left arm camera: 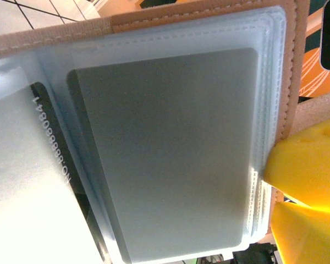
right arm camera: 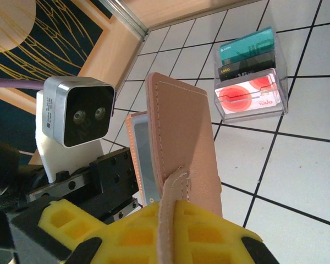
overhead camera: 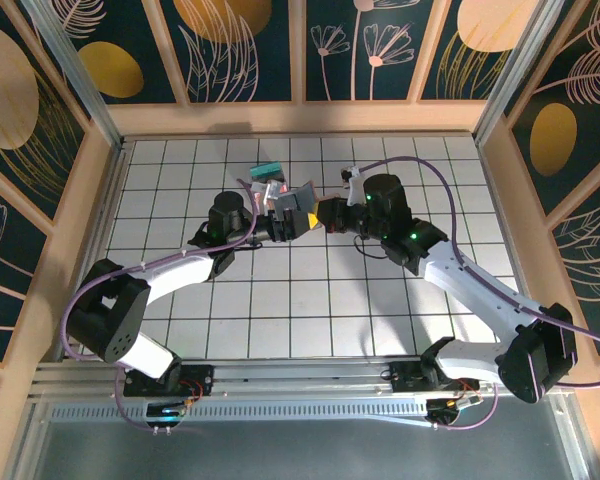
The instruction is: Take the credit cards out of the card holder
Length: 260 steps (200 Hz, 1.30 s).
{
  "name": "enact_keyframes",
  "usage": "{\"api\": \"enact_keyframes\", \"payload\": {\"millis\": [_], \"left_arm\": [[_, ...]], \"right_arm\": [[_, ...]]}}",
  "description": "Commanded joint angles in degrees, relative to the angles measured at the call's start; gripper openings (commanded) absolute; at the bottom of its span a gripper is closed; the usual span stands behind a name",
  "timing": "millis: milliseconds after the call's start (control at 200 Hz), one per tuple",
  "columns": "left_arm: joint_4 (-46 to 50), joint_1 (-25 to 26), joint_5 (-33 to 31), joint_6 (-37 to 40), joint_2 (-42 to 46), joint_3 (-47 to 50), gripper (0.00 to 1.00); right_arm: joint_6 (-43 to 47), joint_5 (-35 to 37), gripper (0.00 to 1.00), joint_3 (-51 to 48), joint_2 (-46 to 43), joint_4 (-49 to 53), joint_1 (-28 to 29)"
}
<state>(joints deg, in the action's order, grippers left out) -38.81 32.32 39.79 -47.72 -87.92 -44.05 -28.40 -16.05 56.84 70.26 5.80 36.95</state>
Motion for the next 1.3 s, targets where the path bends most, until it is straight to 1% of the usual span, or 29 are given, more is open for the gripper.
{"api": "enact_keyframes", "payload": {"millis": [0,50,150,255,355,435,610,991,1111,1296], "left_arm": [[-2.03,0.25,0.68,-0.24,-0.38,-1.41,0.91],[-1.65,0.29,0.53,-0.25,-0.37,-1.37,0.89],[-1.92,0.29,0.39,-0.56,-0.43,-1.04,0.88],[-2.83,0.29,0.89,-1.07,-0.50,-0.86,0.81],[-3.38,0.29,1.28,-1.37,-0.51,-1.02,0.80],[-3.38,0.26,1.69,-1.45,-0.59,-1.04,0.83],[-3.64,0.27,1.80,-1.41,-0.16,-0.79,0.99],[-3.41,0.30,2.11,-0.78,0.87,-0.67,0.99],[-3.19,0.25,2.53,-0.71,-0.01,-1.67,0.99],[-3.52,0.38,4.09,-0.52,-0.59,-2.64,0.99]], "right_arm": [[-0.69,-1.35,0.00,-0.06,-1.46,-3.88,-0.02],[-0.69,-0.63,0.00,-0.23,-2.00,-3.63,-0.08],[-0.60,0.27,0.00,-0.51,-3.07,-3.33,-0.26],[-0.52,1.10,0.00,-0.76,-3.60,-2.77,-0.53],[-0.51,1.29,0.00,-0.85,-3.91,-2.61,-0.74],[-0.51,1.30,0.00,-1.03,-4.07,-2.57,-0.99],[-0.51,1.12,0.00,-1.31,-4.03,-2.85,-1.38],[-1.45,-0.34,0.00,-1.82,-3.83,-4.38,-1.64],[-2.39,-2.85,0.00,-1.42,-1.97,-5.89,-1.49],[-3.07,-3.53,0.00,-0.29,1.26,-6.07,-1.03]]}}
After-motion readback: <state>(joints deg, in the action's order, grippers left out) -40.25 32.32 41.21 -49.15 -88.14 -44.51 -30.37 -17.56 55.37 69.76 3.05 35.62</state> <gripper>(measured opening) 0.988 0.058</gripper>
